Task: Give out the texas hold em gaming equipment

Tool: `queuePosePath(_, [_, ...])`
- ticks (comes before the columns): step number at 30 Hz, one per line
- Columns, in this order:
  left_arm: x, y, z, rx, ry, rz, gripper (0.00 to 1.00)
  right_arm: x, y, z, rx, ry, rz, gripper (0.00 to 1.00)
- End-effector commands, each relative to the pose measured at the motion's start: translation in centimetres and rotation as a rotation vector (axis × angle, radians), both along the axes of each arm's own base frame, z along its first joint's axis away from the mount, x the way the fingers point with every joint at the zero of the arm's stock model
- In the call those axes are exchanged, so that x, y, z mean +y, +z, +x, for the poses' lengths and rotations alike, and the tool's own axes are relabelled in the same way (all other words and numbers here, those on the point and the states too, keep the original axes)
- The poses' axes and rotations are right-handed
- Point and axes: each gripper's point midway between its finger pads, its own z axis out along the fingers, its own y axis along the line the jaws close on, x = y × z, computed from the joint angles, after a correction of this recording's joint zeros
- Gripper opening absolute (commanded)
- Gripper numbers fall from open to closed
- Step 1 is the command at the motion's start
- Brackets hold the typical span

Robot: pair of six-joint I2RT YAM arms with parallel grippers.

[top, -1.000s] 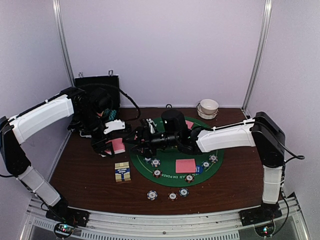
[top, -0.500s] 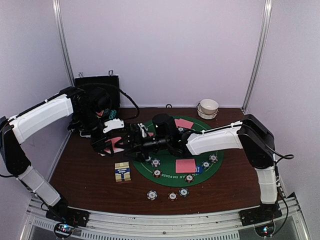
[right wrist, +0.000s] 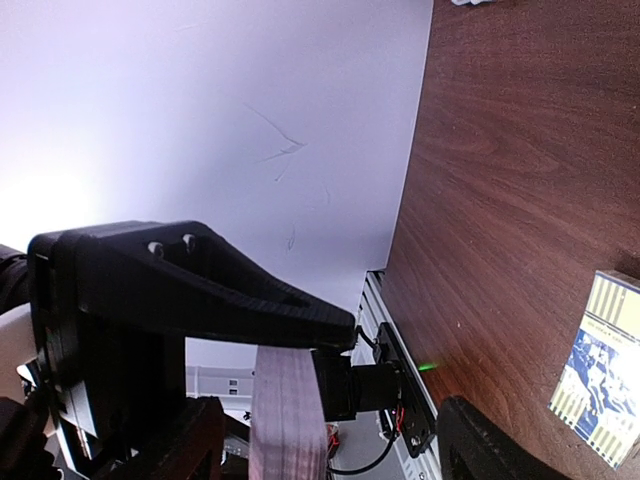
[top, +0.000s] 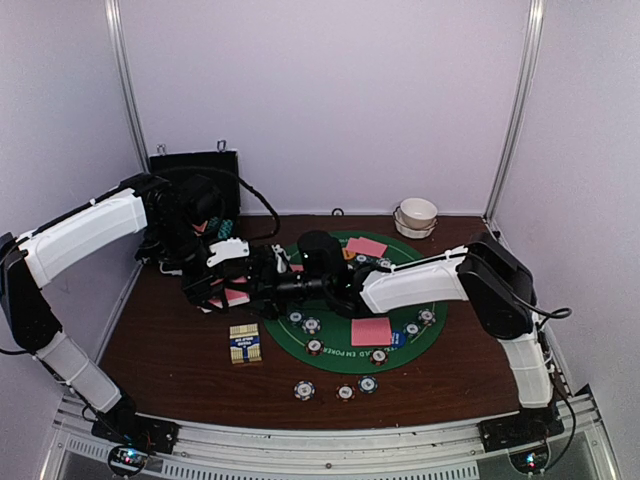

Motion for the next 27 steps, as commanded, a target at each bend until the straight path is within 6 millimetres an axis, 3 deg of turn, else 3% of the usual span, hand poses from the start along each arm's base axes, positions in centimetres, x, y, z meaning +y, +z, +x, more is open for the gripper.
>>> queuePosePath(1, [-0.4,1.1,-0.1,-0.021,-0.014,-0.033,0.0,1.0,1.2,0.7,-0.019,-0.032,0.045,0.75])
queuePosePath(14, [-0.2,1.0,-0.2,-0.024,-0.015,-0.027,0.0,-0.2,-1.5,0.6,0.0,-0.001,-0.053,0.67])
queuePosePath(27, [-0.2,1.0,-0.1,-0.025,-0.014,-0.023,0.0,-3.0,-1.1,1.2,-0.013,-0.019,-0.07,0.58])
